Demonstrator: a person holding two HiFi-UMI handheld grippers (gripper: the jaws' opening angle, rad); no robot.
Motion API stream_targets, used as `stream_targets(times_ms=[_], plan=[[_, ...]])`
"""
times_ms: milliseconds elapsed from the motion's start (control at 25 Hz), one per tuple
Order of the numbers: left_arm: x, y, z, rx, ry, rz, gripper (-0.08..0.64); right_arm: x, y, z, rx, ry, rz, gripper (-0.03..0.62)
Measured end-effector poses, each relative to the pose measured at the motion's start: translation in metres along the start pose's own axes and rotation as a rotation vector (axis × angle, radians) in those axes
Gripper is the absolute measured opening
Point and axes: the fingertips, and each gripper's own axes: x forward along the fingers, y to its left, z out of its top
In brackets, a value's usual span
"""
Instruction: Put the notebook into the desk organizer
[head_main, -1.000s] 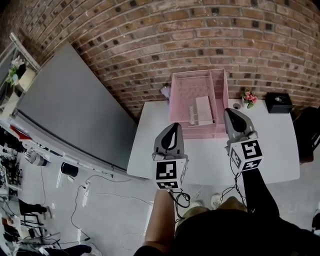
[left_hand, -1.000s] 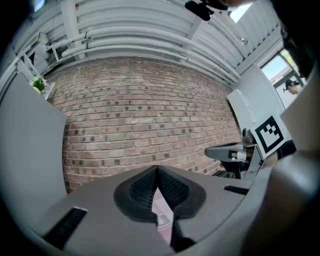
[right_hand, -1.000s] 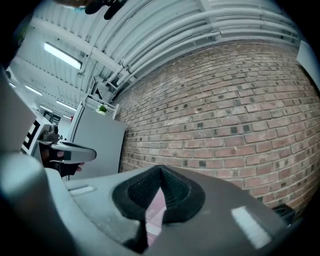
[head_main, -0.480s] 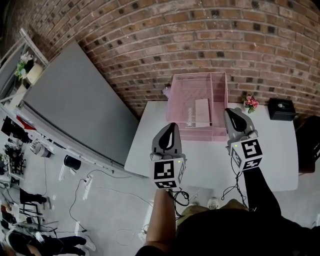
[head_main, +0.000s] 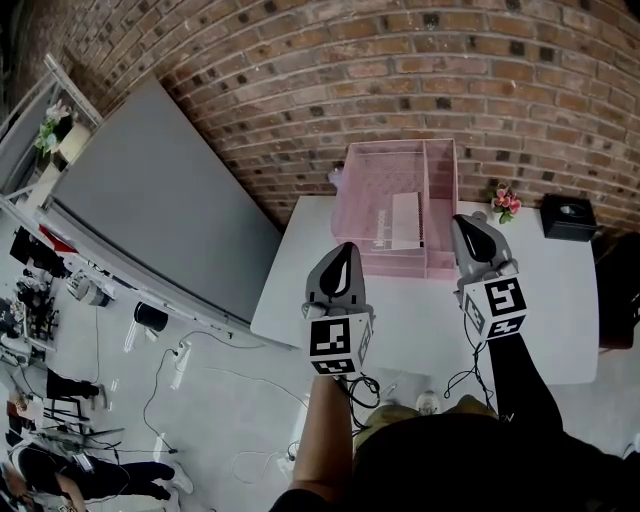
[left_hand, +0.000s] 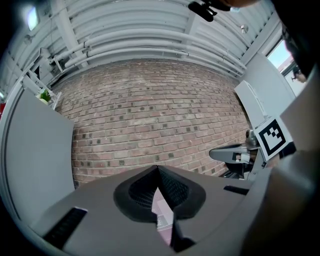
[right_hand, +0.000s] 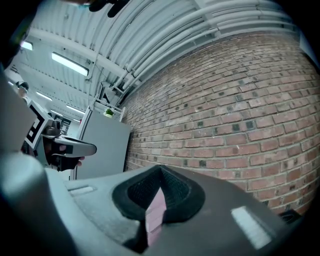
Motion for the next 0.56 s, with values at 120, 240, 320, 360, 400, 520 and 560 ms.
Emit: stream_targets(times_ms=[120,240,320,360,400,520,560], plan=[[0.0001,0.0003,-0.0011,0.0,0.004,0.005,0.009,-0.0007,-0.0003,0.0003,0.004,-0.003,0.003,0.0],[0.0,-0.0017,-0.001,0.001,0.006,0.004,0.009,-0.0022,-0.0019,0.0016,0.011,-0.007,0.004,0.0],[0.0,-0.0036,-0.001,0.003,0.006,0.004,0.009,-0.0029,-0.0031,0.0013,0.013,-0.008,0.004,0.0],[0.0002,-0.0045,-0.0011,0.004,0.006,0.004,0.009,-0.003,-0.0036,0.0009,0.013,-0.008,0.005,0.0],[0.0004,-0.0051,-0.0011,0.004,0.006,0.005,0.009,-0.0031,-0.0039,0.0007,0.013,-0.007,0.006,0.0],[0.0006,-0.0066,-0.0002,0.007,0.008,0.006,0.009,-0.0033,-0.004,0.0018,0.01,-0.008,0.009,0.0],[0.0006,-0.0071,0.0002,0.008,0.009,0.006,0.009,-0.0034,-0.004,0.0024,0.008,-0.008,0.01,0.0]])
